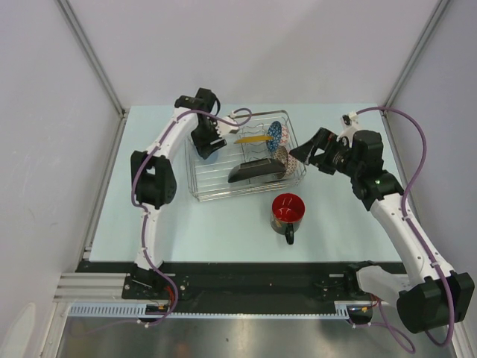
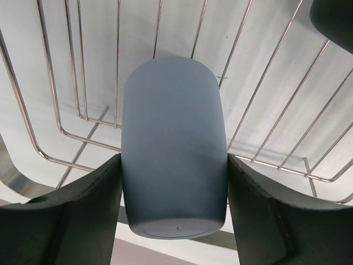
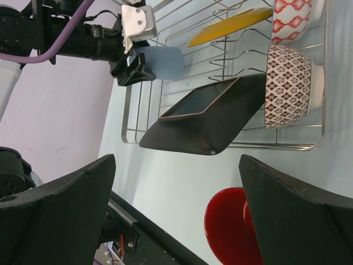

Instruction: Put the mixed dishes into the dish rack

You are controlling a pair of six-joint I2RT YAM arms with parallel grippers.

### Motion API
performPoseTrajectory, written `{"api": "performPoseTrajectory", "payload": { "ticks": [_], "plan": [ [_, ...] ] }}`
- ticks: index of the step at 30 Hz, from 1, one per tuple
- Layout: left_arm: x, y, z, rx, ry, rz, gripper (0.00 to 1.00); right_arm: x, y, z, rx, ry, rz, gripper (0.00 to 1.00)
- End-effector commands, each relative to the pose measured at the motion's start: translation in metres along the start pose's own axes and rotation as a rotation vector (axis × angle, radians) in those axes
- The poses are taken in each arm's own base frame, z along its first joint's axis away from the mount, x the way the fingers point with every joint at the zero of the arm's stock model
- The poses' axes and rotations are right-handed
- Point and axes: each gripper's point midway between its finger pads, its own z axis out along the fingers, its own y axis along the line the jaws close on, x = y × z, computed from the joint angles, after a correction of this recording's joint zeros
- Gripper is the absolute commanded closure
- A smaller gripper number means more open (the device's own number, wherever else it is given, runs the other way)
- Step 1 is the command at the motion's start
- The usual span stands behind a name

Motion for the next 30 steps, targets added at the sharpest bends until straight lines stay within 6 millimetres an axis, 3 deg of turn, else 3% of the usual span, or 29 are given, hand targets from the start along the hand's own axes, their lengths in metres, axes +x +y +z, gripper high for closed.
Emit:
{"api": "performPoseTrajectory", "payload": {
  "ticks": [1,4,8,11,19,26,30],
  "plan": [
    [-0.01,0.014,-0.006,-0.069,0.0,0.05,0.78,-0.007,0.006,-0.003,-0.014,-0.041,-0.022,0.0],
    [-0.013,0.019,-0.004,-0.101,0.0,0.044,0.5,-0.005,0.007,-0.003,-0.012,-0.035,-0.027,0.0],
    [-0.026,0.025,-0.015,-0.152,-0.041,0.042,0.29,0.0,0.007,-0.001,-0.016,-0.026,-0.028,0.0],
    [-0.034,0.025,-0.022,-0.173,-0.064,0.049,0.02,0.004,0.009,0.001,-0.027,-0.018,-0.03,0.0],
    [-0.032,0.027,-0.023,-0.202,-0.045,0.044,0.0,0.006,0.012,-0.003,-0.03,-0.018,-0.04,0.0],
    [-0.041,0.031,-0.039,-0.247,-0.075,0.055,0.0,0.009,0.011,-0.005,-0.025,-0.019,-0.047,0.0],
    [-0.052,0.046,-0.054,-0.332,-0.121,0.044,0.0,0.007,0.009,-0.006,-0.015,-0.027,-0.053,0.0]
  ]
}}
